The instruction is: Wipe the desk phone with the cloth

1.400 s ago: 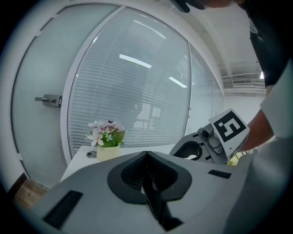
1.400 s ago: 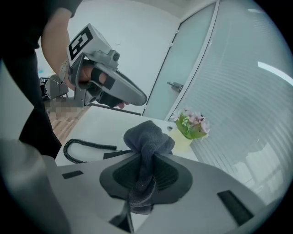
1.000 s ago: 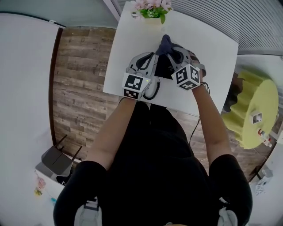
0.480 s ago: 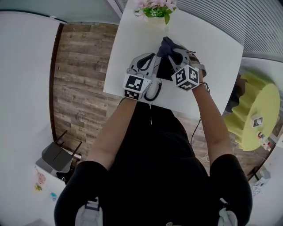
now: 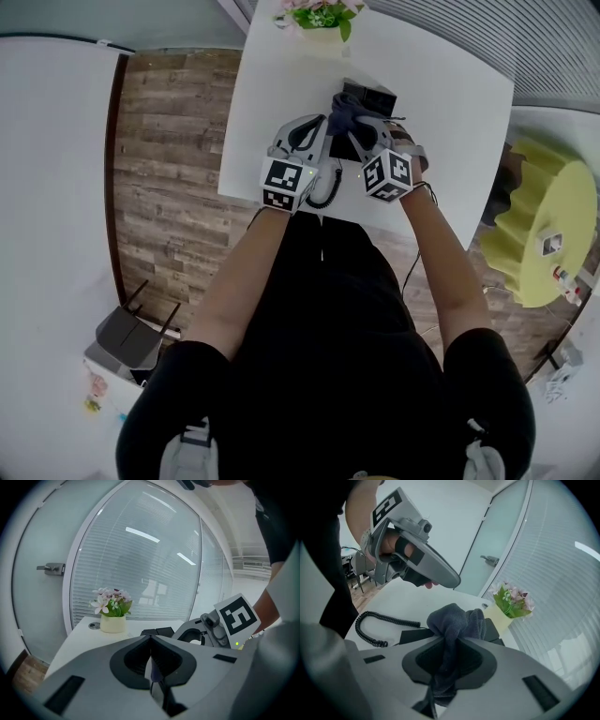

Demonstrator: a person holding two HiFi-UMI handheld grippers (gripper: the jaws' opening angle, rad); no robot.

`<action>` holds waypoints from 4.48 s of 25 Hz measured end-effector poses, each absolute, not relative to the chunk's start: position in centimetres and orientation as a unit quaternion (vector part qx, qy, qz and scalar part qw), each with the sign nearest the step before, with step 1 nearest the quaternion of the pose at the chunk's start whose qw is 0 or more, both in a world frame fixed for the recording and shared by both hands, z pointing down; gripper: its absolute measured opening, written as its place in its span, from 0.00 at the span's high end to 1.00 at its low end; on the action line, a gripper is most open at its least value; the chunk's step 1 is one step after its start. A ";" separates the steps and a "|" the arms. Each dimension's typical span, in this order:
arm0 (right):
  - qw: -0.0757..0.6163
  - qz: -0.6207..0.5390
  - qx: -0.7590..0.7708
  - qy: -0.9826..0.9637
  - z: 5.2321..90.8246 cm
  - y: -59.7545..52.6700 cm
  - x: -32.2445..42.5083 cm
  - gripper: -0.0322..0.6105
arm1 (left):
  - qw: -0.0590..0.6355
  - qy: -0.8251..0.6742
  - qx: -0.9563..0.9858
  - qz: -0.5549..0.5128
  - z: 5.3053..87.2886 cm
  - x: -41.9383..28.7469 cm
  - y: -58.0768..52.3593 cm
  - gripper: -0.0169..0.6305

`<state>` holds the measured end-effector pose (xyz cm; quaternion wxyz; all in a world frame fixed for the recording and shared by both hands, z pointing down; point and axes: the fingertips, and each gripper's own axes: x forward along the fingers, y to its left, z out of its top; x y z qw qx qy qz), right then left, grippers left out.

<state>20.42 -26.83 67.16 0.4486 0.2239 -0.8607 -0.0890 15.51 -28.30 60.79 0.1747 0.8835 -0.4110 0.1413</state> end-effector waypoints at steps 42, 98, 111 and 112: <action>0.089 -0.005 0.419 -0.903 39.7 -16.6 23.9 0.83 | 0.065 -0.299 0.950 0.066 41.3 15.5 -18.0 0.96; 0.000 -0.027 0.457 -0.889 31.4 -15.6 26.4 0.83 | 0.026 -0.237 0.971 0.032 33.5 20.6 -17.2 0.96; 0.001 -0.024 0.456 -0.890 31.7 -15.7 26.5 0.83 | 0.024 -0.239 0.970 0.033 33.6 20.8 -17.1 0.96; 0.003 -0.024 0.454 -0.891 31.8 -15.7 26.5 0.83 | 0.023 -0.240 0.970 0.033 33.6 20.8 -17.1 0.96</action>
